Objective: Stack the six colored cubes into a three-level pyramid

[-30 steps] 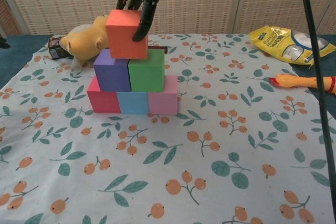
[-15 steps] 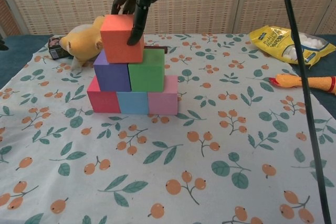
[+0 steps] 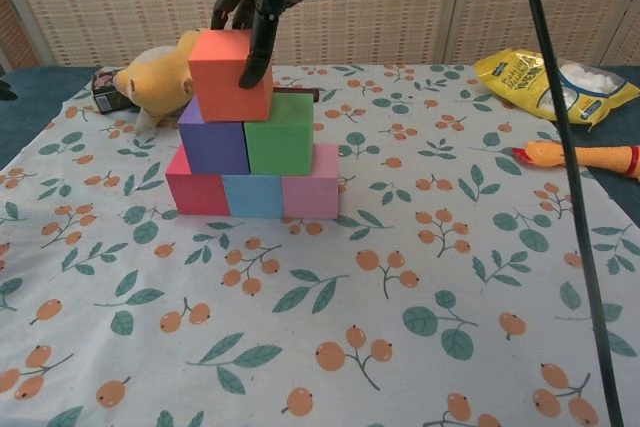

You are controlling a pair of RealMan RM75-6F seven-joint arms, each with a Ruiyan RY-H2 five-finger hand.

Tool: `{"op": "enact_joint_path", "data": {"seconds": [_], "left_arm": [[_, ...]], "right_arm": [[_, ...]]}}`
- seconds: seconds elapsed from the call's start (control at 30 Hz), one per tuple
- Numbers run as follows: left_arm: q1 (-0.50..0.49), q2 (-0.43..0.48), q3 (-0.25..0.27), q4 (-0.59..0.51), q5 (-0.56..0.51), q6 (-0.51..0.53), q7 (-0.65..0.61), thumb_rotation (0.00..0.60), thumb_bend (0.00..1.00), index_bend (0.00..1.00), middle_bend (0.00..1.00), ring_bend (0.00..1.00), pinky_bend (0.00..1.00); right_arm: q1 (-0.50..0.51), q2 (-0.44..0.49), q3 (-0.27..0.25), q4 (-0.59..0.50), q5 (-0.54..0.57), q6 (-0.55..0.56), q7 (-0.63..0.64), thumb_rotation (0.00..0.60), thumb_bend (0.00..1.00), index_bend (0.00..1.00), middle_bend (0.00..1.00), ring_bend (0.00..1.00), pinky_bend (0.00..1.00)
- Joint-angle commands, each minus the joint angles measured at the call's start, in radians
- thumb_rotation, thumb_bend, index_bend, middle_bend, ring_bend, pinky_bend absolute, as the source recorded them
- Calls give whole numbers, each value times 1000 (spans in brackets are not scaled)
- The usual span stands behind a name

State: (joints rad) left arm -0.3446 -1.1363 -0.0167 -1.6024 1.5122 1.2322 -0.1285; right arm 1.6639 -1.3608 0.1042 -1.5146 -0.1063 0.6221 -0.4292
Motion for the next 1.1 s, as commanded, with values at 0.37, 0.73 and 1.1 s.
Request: {"op": "enact_joint_path", "data": {"seconds": [0.37,0.73,1.1], "left_arm": [[-4,-2,1,3,2,-9,-7,600,506,105,0,0,19],[-6,-1,1,4,1,-13,-15,600,505,105,0,0,19],[-8,-2,0,5,3,-14,-17,600,505,105,0,0,18]], "right_arm": [[5,3,-8,-6,11,1,3,600,260,252,277,0,0],[11,-5,-16,6,19,-6,3,600,260,232,277,0,0],[12,-2,-24,-2,13,-3,1,600,262,0,224,0,0]]}}
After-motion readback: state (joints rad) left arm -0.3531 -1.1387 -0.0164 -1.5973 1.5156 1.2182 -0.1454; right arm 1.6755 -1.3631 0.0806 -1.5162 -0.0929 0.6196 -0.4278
